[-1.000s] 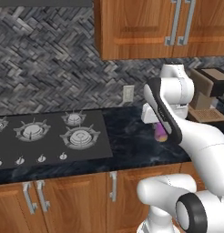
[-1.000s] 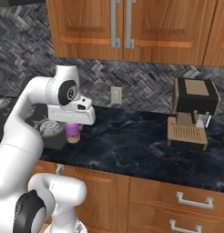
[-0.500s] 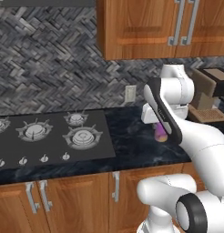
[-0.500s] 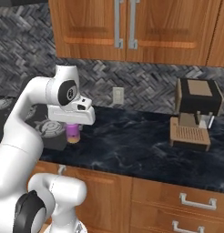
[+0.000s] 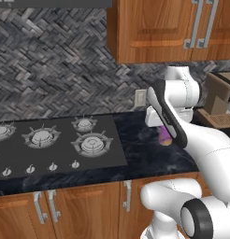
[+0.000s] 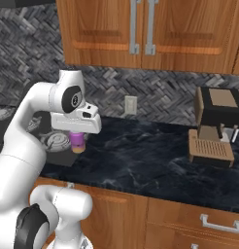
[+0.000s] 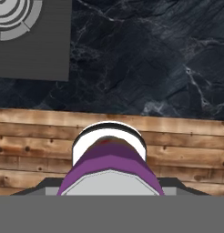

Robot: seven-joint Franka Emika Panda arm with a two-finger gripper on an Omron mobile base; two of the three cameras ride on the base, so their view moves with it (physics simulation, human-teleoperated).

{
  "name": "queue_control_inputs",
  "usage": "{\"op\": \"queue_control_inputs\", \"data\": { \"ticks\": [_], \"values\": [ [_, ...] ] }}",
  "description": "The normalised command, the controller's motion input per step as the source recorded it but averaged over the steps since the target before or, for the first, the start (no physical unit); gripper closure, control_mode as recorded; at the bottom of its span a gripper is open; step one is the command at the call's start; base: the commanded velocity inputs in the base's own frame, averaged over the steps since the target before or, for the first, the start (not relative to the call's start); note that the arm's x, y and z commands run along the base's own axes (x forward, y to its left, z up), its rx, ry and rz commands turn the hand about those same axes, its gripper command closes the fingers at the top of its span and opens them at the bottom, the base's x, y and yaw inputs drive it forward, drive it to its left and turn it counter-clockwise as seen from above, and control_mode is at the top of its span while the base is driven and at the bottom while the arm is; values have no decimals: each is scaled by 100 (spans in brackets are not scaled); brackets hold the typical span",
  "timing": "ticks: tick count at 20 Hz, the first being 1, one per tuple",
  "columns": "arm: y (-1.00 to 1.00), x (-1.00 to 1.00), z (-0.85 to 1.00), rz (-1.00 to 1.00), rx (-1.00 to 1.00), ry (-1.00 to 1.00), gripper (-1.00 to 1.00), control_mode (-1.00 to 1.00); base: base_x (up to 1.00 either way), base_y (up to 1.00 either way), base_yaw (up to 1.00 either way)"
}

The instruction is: Four empty soda cans are scattered around the kitchen. Gather all the cans and cluster them next to the stove for recycling.

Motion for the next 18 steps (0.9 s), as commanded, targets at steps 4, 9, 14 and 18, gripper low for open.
{"op": "queue_control_inputs", "data": {
  "ticks": [4, 9, 14, 18],
  "values": [
    [0, 0, 0, 0, 0, 0, 100, 100, 39, 24, 0],
    [0, 0, 0, 0, 0, 0, 100, 100, 42, 14, 0],
    [0, 0, 0, 0, 0, 0, 100, 100, 36, 10, 0],
    [0, 0, 0, 0, 0, 0, 100, 100, 28, 6, 0]
  ]
}}
